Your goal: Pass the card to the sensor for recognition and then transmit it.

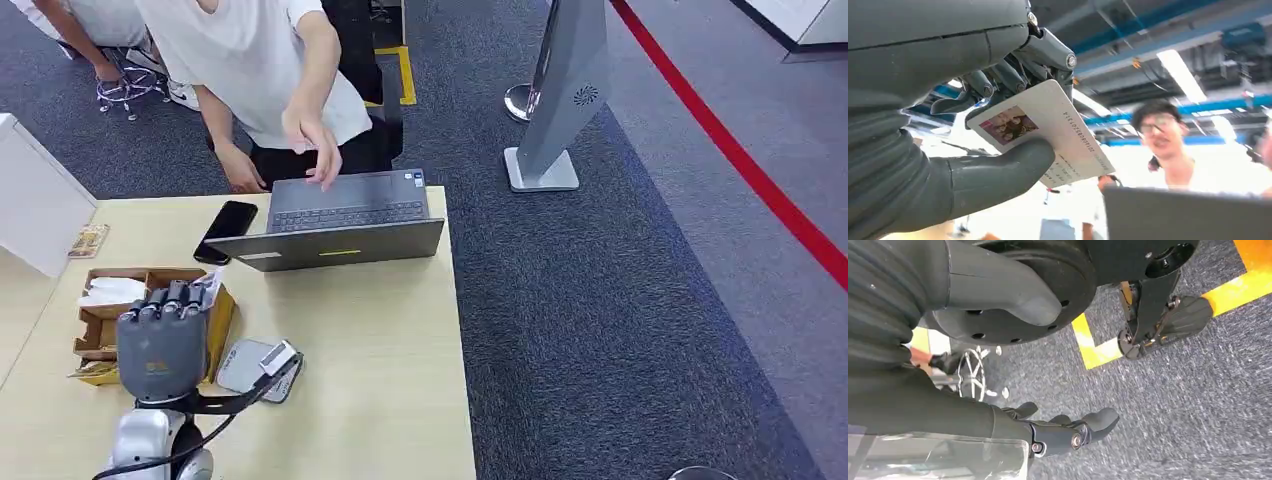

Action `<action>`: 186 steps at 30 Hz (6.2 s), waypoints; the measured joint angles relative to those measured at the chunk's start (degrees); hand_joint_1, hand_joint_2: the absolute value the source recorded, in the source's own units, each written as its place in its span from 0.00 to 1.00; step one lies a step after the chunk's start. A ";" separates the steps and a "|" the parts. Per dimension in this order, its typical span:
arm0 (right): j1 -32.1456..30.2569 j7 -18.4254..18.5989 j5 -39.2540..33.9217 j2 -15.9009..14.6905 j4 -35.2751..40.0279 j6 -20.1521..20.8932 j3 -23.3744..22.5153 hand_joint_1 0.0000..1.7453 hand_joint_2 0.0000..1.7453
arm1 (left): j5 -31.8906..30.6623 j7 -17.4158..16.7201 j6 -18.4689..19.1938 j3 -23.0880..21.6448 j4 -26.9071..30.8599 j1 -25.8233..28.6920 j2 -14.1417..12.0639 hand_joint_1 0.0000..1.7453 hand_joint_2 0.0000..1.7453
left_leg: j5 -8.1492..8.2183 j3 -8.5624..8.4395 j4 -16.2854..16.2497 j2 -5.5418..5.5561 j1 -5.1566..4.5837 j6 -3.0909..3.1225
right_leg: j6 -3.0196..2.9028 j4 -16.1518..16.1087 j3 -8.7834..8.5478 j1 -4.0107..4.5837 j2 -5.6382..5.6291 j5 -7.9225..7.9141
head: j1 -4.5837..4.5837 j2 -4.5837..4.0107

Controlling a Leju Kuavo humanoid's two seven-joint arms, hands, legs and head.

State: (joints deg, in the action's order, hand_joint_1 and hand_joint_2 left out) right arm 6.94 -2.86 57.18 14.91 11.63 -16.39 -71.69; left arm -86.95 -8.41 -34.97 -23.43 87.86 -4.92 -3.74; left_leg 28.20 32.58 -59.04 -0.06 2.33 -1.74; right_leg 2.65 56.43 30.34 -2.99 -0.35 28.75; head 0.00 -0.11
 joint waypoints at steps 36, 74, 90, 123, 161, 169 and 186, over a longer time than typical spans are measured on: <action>0.50 1.01 2.67 0.20 -0.09 -0.06 3.23 0.00 1.00 | 2.40 4.42 -4.46 13.70 -12.92 -13.50 -4.00 1.00 1.00 | -0.06 0.00 0.01 -0.06 0.04 -0.07 | -0.03 0.05 0.01 0.02 -0.07 -0.03 | -0.13 0.00; 0.83 2.03 2.49 0.22 -0.13 -1.14 4.26 0.00 1.00 | 6.58 8.11 -4.63 18.71 -22.12 -15.56 -4.18 0.00 1.00 | 0.03 0.04 0.00 -0.12 0.02 -0.02 | 0.00 0.00 0.04 0.01 -0.15 -0.01 | -0.11 0.00; -0.37 -0.39 -3.83 0.11 -0.07 0.26 2.01 0.00 1.00 | -0.96 21.52 -4.85 17.74 6.02 11.07 -1.07 0.00 1.00 | 0.60 -0.20 0.01 -0.70 -0.03 0.04 | 0.13 -0.17 -0.04 -0.04 -0.73 0.30 | -0.11 0.00; -0.36 -2.23 -6.14 0.11 0.00 -0.15 -0.24 0.00 1.00 | -0.98 22.20 -2.81 17.07 25.09 24.30 2.52 0.00 1.00 | 0.51 -0.26 0.02 -0.29 -0.01 0.03 | 0.13 -0.15 -0.27 -0.02 -0.30 0.32 | -0.11 0.00; -0.34 0.02 -6.53 -0.02 0.04 0.61 -1.62 0.00 1.00 | 5.48 -9.81 22.99 2.66 17.54 23.02 -18.40 0.00 1.00 | 0.49 -0.26 0.04 -0.27 0.02 0.03 | 0.12 -0.15 -0.29 0.00 -0.28 0.32 | -0.11 0.00; -0.34 0.15 -5.73 -0.02 0.04 0.61 -1.57 0.00 1.00 | 5.99 -8.17 23.72 5.61 12.17 20.53 -15.78 0.00 1.00 | 0.48 -0.27 0.04 -0.27 0.02 0.05 | 0.12 -0.15 -0.30 0.00 -0.29 0.32 | -0.11 0.00; -0.34 0.15 -5.66 -0.02 0.04 0.61 -1.55 0.00 1.00 | 5.99 -8.15 23.72 6.38 9.64 19.86 -14.25 0.00 1.00 | 0.47 -0.27 0.04 -0.27 0.02 0.05 | 0.12 -0.14 -0.30 0.00 -0.28 0.32 | -0.13 0.00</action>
State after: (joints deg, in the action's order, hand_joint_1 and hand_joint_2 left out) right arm 6.61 -2.71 51.52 14.88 11.67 -15.78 -73.24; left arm -80.96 -16.57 -11.26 -17.05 97.50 14.94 -17.99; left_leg 28.67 32.30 -59.01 -0.34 2.35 -1.69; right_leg 2.77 56.29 30.03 -2.99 -0.63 29.07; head -0.13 -0.11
